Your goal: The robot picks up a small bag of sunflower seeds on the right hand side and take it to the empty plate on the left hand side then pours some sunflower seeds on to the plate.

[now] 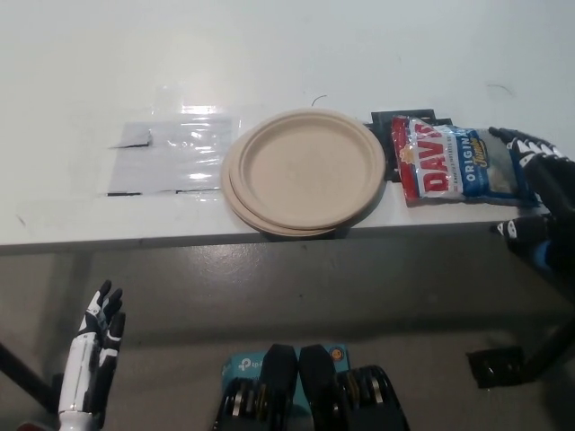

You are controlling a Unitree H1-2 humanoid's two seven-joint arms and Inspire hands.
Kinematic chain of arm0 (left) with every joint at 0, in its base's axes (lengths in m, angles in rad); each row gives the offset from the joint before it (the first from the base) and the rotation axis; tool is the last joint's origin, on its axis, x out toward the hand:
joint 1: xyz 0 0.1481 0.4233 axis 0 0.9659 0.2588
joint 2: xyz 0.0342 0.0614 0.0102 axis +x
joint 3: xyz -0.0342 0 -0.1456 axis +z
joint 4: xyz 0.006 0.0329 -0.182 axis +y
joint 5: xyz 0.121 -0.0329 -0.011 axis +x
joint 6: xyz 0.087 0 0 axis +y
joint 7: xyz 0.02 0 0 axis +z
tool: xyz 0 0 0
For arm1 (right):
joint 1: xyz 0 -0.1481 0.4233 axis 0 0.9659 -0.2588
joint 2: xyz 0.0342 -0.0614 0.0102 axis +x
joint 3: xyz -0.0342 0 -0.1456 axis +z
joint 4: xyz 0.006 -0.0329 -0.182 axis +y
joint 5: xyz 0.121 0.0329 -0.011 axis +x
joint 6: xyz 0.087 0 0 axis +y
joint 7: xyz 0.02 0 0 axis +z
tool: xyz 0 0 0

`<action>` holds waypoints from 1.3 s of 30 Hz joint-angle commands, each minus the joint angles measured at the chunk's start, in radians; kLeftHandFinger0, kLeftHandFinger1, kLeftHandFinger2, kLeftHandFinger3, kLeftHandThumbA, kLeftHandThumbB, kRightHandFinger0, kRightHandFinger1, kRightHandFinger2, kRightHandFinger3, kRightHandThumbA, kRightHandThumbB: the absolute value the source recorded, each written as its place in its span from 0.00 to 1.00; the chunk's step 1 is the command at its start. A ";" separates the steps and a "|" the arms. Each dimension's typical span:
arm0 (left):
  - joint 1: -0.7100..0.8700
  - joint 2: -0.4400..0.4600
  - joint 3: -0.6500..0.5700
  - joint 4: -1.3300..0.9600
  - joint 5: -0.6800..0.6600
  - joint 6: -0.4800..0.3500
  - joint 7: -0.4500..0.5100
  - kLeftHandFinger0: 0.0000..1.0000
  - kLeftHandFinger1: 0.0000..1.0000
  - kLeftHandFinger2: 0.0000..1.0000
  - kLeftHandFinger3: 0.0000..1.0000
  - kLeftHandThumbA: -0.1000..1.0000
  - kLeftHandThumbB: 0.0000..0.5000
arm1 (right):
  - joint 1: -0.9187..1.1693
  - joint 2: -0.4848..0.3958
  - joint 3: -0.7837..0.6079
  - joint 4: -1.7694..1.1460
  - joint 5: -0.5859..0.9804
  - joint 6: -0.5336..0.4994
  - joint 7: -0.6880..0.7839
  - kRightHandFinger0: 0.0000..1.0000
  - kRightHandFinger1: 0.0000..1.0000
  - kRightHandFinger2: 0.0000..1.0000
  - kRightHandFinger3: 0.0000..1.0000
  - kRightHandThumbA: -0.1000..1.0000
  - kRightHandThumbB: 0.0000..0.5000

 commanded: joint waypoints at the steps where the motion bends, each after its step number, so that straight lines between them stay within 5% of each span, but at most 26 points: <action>1: 0.006 0.003 0.004 -0.010 -0.014 -0.032 0.009 1.00 1.00 1.00 1.00 0.91 0.00 | -0.069 0.003 -0.007 0.051 -0.007 -0.056 -0.076 1.00 1.00 1.00 1.00 1.00 0.87; 15: 0.011 0.001 0.001 -0.017 -0.030 -0.030 0.004 1.00 1.00 1.00 1.00 0.88 0.00 | -0.125 0.023 -0.004 0.096 -0.002 -0.069 -0.092 1.00 1.00 1.00 1.00 1.00 0.78; 39: 0.005 0.002 0.004 -0.025 -0.049 -0.010 -0.003 1.00 1.00 1.00 1.00 0.87 0.00 | -0.139 0.015 0.001 0.091 0.007 -0.078 -0.076 1.00 1.00 1.00 1.00 1.00 0.82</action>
